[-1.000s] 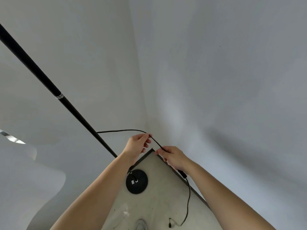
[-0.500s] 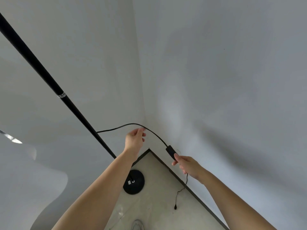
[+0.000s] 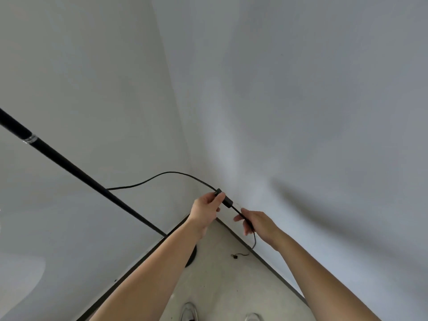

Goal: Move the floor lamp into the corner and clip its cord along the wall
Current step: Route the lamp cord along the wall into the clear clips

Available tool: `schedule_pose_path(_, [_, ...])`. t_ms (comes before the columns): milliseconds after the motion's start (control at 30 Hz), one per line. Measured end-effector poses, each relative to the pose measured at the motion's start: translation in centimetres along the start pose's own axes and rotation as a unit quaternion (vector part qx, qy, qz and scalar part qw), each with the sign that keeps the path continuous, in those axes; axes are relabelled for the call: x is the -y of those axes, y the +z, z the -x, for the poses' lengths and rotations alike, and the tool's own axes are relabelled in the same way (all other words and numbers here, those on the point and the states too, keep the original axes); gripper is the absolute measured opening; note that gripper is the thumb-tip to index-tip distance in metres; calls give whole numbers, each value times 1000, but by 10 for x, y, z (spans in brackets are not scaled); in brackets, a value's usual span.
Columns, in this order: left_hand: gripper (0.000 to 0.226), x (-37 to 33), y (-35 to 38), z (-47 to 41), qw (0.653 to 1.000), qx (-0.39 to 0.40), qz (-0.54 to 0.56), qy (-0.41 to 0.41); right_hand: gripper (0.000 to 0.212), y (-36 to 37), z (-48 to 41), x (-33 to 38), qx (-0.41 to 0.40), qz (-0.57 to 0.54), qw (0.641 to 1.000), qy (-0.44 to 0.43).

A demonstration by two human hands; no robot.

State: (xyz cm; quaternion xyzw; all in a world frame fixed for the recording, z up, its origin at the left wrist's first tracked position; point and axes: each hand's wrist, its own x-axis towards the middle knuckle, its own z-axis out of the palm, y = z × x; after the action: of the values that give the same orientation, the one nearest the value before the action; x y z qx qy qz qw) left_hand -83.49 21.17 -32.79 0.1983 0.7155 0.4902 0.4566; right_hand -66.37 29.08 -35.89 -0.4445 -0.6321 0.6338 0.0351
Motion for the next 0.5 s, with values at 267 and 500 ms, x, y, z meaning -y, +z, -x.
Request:
schedule_pose_path(267, [17,40,19,-54,983,-132,120,-51,37,-15,-16,-123,-64,15,995,68])
schedule_pose_path(500, [36,140,64,-83,986,-1,24,-168,31,17,-64,-162,-107,-46,992,47])
